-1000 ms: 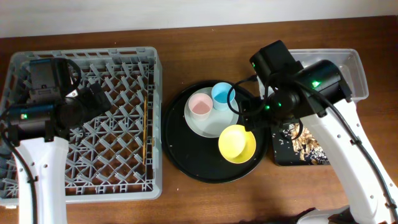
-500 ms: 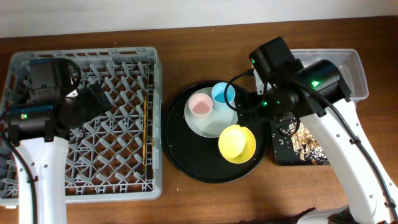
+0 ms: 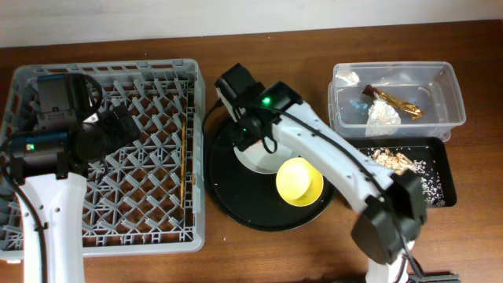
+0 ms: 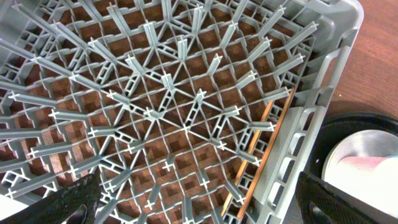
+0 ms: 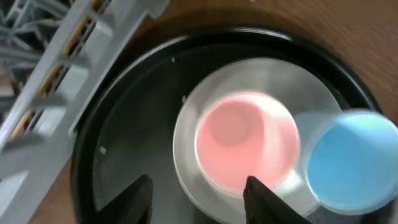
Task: Sort waste into correct bins and load items into the dishwasher rack
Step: 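Reach the right gripper to the pink cup and grasp it, then hand the pink cup from the right gripper to the left gripper over the rack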
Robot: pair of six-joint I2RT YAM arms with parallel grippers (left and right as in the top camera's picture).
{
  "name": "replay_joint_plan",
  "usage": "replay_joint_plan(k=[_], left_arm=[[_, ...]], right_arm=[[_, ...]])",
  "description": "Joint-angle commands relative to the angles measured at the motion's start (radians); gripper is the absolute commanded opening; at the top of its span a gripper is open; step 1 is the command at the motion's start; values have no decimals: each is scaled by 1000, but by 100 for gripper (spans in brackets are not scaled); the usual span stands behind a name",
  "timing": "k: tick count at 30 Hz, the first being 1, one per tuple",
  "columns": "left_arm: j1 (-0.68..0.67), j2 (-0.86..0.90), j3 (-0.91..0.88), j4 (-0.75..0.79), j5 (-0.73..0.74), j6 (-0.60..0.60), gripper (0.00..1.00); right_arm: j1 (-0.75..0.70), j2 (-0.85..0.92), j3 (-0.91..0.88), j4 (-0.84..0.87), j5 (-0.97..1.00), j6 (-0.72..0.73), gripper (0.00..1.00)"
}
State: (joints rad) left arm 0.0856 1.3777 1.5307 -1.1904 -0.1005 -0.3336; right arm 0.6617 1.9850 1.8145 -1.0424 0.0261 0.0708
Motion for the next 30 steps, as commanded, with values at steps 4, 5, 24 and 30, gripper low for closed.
replay_joint_plan(k=[4, 5, 24, 30], left_arm=[[3, -14, 5, -1, 7, -10, 99], [3, -14, 5, -1, 7, -10, 99], [3, -14, 5, -1, 7, -10, 100], [2, -16, 5, -4, 721, 273, 99]], right_arm=[[-1, 122, -5, 37, -26, -12, 34], [-1, 141, -5, 34, -26, -11, 27], [-136, -164, 519, -656, -201, -14, 4], [-308, -308, 519, -656, -543, -128, 4]])
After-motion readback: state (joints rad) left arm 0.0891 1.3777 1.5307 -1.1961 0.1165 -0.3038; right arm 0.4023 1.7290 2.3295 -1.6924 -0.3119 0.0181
